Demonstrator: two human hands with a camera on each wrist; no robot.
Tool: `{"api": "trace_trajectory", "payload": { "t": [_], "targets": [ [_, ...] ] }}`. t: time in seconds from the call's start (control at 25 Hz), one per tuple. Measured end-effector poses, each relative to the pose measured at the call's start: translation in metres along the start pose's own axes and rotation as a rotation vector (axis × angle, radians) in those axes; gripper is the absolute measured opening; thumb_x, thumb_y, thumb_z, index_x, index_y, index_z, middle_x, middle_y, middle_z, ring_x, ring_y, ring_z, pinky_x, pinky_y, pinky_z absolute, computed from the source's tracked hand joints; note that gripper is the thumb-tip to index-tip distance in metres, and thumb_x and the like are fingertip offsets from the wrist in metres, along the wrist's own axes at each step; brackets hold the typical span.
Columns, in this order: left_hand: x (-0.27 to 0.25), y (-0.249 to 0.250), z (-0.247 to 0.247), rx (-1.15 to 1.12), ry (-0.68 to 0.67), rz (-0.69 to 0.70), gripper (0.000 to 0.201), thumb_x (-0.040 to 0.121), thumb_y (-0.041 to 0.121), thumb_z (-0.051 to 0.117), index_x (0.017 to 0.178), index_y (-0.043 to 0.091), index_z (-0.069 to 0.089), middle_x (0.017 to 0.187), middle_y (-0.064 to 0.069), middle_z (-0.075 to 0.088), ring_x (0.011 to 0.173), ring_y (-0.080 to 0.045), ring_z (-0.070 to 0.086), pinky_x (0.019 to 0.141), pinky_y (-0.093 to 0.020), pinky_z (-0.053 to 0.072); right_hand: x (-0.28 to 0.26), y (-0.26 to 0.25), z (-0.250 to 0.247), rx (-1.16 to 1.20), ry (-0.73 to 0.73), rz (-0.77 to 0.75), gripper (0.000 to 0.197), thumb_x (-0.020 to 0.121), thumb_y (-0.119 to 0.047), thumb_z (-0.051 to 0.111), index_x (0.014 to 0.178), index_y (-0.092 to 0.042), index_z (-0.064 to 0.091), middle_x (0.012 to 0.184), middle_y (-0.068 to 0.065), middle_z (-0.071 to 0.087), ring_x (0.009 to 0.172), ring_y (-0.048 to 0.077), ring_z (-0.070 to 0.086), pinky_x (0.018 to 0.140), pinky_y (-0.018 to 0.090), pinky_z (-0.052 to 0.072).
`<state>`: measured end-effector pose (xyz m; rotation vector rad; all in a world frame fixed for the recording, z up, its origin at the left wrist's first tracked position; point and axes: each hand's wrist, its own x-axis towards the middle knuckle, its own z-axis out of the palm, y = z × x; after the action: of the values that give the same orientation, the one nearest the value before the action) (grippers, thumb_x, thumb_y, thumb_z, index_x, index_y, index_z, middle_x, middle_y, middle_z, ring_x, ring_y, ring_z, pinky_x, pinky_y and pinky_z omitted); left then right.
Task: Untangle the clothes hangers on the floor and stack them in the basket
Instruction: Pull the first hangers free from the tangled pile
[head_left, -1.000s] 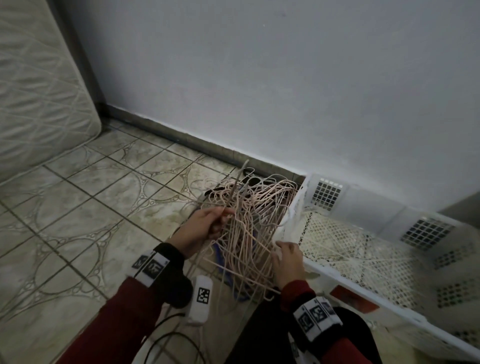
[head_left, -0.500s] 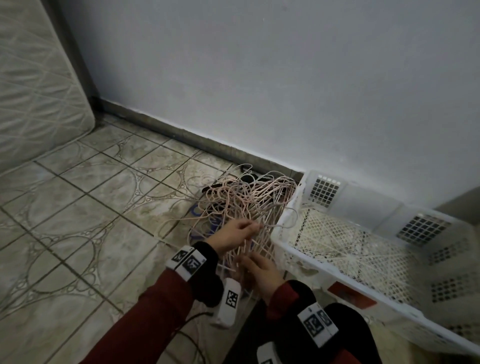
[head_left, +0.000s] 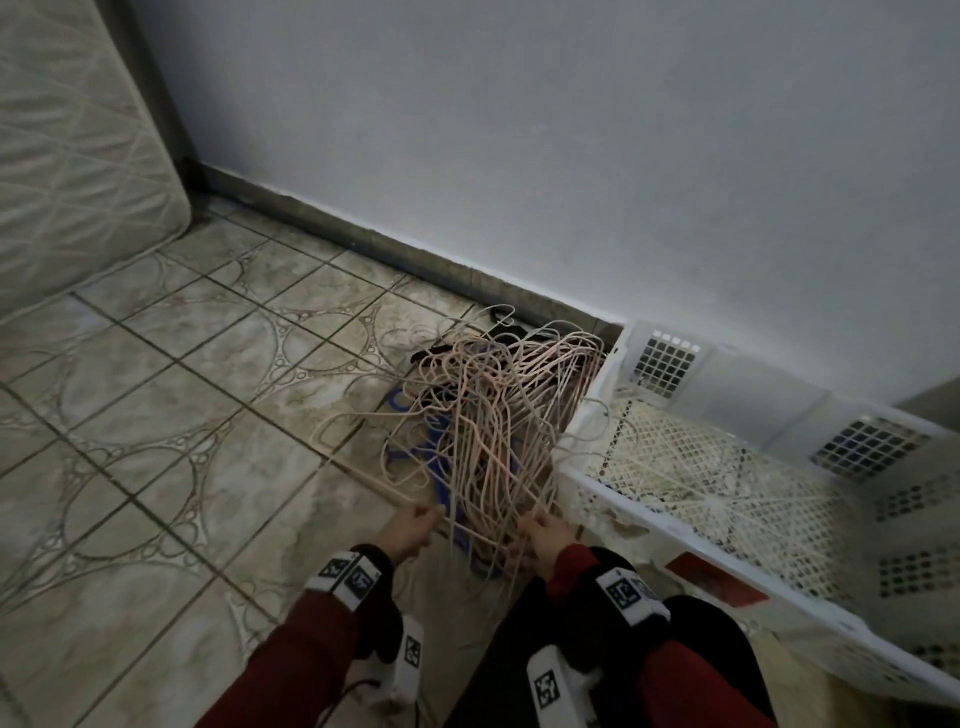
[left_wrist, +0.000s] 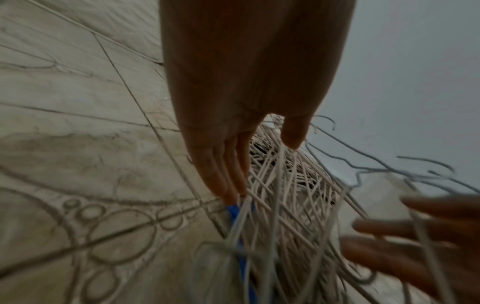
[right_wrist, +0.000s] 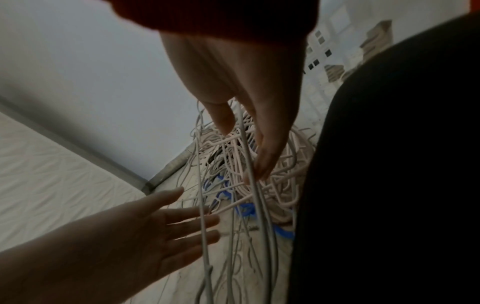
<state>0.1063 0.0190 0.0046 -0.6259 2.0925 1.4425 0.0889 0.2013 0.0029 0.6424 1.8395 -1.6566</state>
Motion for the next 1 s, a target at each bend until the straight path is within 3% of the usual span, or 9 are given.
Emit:
{"api": "trace_trajectory", "payload": {
  "t": [0.08,0.16,0.2,0.32,0.36,0.48,0.6,0.84,1.0],
  "targets": [
    [0.002,-0.004,0.02,-0.06,-0.061,0.007,0.026,0.098,0.023,0.038,0.076,0.014,0.049,0.062,0.001,0.051,0.047,-0.007,0.045,0.047,-0.02,0.032,0.006,0.003,0.008,0.054,-0.058,0.012,0.005,0.095,-0.008,0.04,0.095,-0.007,0.044,0.071,0.01,0.047,0.052,0.019,0.051,0.05,0.033,0.047],
    [-0.004,0.0,0.035,-0.111,-0.069,0.031,0.024,0.099,0.011,0.033,0.077,0.015,0.044,0.058,0.003,0.059,0.034,0.0,0.049,0.038,-0.015,0.034,0.007,0.002,0.016,0.087,-0.088,-0.009,0.009,0.096,-0.009,0.037,0.101,-0.007,0.044,0.07,0.011,0.043,0.047,0.016,0.048,0.041,0.023,0.044],
    [-0.01,0.003,0.039,-0.119,-0.056,0.044,0.023,0.098,0.006,0.031,0.08,0.014,0.042,0.062,0.0,0.061,0.031,0.001,0.051,0.035,-0.013,0.036,0.007,0.001,0.019,0.091,-0.083,-0.018,0.015,0.096,-0.01,0.036,0.106,-0.004,0.046,0.074,0.014,0.048,0.053,0.019,0.05,0.046,0.026,0.047],
    [-0.017,-0.002,0.038,-0.139,-0.017,0.113,0.019,0.098,0.002,0.031,0.088,0.009,0.045,0.072,-0.01,0.065,0.037,-0.001,0.057,0.04,-0.013,0.042,0.0,-0.008,0.018,0.018,0.007,-0.157,0.029,0.096,-0.009,0.036,0.115,0.009,0.05,0.107,0.032,0.058,0.097,0.038,0.058,0.091,0.046,0.047],
    [-0.014,-0.008,0.034,-0.149,-0.004,0.12,0.019,0.098,0.008,0.032,0.091,0.009,0.05,0.077,-0.013,0.065,0.047,-0.006,0.06,0.049,-0.017,0.046,-0.005,-0.011,0.018,-0.013,0.031,-0.221,0.027,0.097,-0.009,0.036,0.109,0.007,0.053,0.103,0.03,0.059,0.096,0.036,0.059,0.092,0.042,0.047],
    [-0.009,-0.019,0.018,-0.091,0.142,0.146,0.02,0.098,0.02,0.038,0.097,0.014,0.057,0.11,-0.021,0.063,0.094,-0.029,0.062,0.085,-0.037,0.047,-0.024,-0.024,0.023,-0.052,0.046,-0.409,0.02,0.097,-0.014,0.034,0.086,-0.014,0.051,0.066,0.006,0.051,0.05,0.009,0.054,0.052,0.022,0.048],
    [-0.007,-0.021,0.009,-0.109,0.235,0.119,0.032,0.096,0.02,0.043,0.122,0.003,0.05,0.125,-0.017,0.057,0.117,-0.031,0.054,0.1,-0.037,0.04,-0.027,-0.032,0.02,-0.082,0.078,-0.487,0.017,0.097,-0.023,0.035,0.091,-0.02,0.051,0.071,-0.002,0.051,0.053,0.008,0.044,0.055,0.025,0.039],
    [-0.008,-0.005,0.018,0.093,0.216,0.236,0.028,0.092,0.017,0.051,0.115,0.003,0.06,0.117,-0.019,0.062,0.107,-0.03,0.059,0.093,-0.035,0.045,-0.022,-0.035,-0.034,-0.209,0.236,-0.619,0.029,0.097,-0.021,0.036,0.071,-0.022,0.051,0.058,-0.005,0.043,0.04,-0.001,0.042,0.043,0.012,0.031],
    [-0.013,0.026,0.004,0.169,0.411,0.432,0.027,0.09,0.015,0.053,0.116,0.008,0.057,0.123,-0.014,0.052,0.103,-0.021,0.054,0.092,-0.029,0.043,-0.036,-0.042,-0.088,-0.251,0.289,-0.699,0.032,0.094,-0.028,0.039,0.065,-0.024,0.052,0.053,-0.005,0.043,0.033,0.001,0.043,0.037,0.011,0.029]
  ]
}}
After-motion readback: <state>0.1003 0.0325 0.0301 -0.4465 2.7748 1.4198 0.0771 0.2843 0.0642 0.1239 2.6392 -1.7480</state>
